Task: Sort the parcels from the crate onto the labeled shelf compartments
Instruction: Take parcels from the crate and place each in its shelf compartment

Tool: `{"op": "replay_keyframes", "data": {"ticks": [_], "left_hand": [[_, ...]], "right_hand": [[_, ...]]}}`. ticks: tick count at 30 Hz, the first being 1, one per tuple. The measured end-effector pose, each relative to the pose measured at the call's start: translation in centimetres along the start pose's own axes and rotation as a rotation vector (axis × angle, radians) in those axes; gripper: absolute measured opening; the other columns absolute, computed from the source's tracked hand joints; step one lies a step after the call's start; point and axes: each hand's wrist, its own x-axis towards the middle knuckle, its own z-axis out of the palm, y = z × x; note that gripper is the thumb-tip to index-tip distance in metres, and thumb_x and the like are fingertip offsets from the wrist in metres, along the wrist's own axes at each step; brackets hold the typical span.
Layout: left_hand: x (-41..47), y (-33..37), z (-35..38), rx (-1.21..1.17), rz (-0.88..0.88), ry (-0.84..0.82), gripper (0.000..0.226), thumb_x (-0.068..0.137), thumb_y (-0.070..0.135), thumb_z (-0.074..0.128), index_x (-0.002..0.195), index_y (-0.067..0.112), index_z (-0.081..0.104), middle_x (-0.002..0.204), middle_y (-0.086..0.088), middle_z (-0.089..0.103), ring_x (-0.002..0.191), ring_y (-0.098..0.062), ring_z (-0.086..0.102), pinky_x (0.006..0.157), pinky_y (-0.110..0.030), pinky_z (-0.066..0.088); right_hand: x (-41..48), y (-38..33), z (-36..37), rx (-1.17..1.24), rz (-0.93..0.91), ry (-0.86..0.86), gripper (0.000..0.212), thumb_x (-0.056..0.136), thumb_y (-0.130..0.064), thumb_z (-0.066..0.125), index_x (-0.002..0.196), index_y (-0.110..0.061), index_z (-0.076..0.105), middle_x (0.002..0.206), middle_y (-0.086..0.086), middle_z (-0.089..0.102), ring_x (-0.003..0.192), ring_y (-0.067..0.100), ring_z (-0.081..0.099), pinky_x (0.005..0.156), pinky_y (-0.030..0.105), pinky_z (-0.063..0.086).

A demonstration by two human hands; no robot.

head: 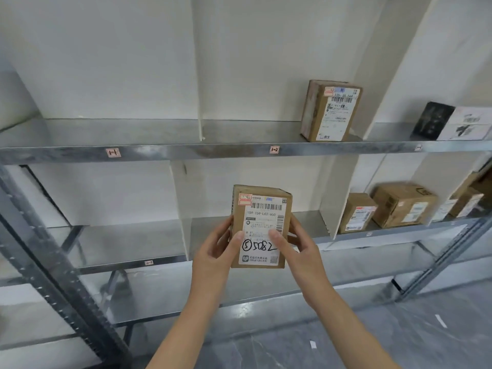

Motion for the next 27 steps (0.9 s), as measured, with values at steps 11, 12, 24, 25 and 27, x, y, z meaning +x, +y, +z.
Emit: {"op": "replay_keyframes", "data": {"ticks": [11,12,24,25,27], "left_hand": [[3.5,-2.5,7.6,-0.033,-0.075,-0.207,0.035,0.09,0.019,0.069,0.123,0.031,0.064,0.108,0.017,0.073,0.095,0.003,0.069,0.066,-0.011,0.054],[3.7,-2.6,8.8,-0.031,-0.077,-0.22,0.035,0.09,0.02,0.069,0.122,0.032,0.065,0.109,0.017,0.073,0.095,0.001,0.07,0.066,-0.013,0.054],[4.2,-3.3,24.0,0.01,0.016,-0.262,0.035,0.089,0.022,0.07,0.122,0.032,0.065,0.1,0.026,0.073,0.091,0.007,0.069,0.064,-0.015,0.056],[4.2,-3.3,25.4,0.006,0.032,-0.245,0.036,0.089,0.021,0.07,0.123,0.032,0.066,0.1,0.027,0.073,0.091,0.008,0.068,0.064,-0.015,0.056],[3.9,-3.1,28.3,0.003,0.069,-0.208,0.035,0.089,0.022,0.07,0.122,0.033,0.065,0.094,0.031,0.072,0.088,0.013,0.067,0.061,-0.013,0.054]], "right_hand": [[1.0,-0.1,-7.1,-0.104,-0.014,0.241,0.054,0.088,-0.042,0.068,0.139,-0.043,0.049,0.12,-0.015,0.068,0.107,-0.001,0.063,0.085,0.022,0.057],[1.1,-0.3,-8.0,-0.117,-0.022,0.265,0.058,0.088,-0.043,0.068,0.141,-0.042,0.046,0.12,-0.015,0.067,0.104,-0.004,0.063,0.082,0.02,0.057],[4.4,-1.1,-22.3,-0.11,-0.11,0.374,0.052,0.089,-0.042,0.068,0.138,-0.036,0.05,0.123,-0.014,0.066,0.11,0.002,0.061,0.083,0.019,0.056],[4.9,-1.3,-23.7,-0.099,-0.115,0.337,0.053,0.088,-0.041,0.069,0.138,-0.038,0.049,0.123,-0.014,0.066,0.111,0.003,0.062,0.083,0.02,0.057],[5.8,-1.8,-26.5,-0.077,-0.135,0.249,0.057,0.086,-0.037,0.073,0.138,-0.04,0.047,0.124,-0.015,0.066,0.112,0.004,0.063,0.081,0.02,0.058]]}}
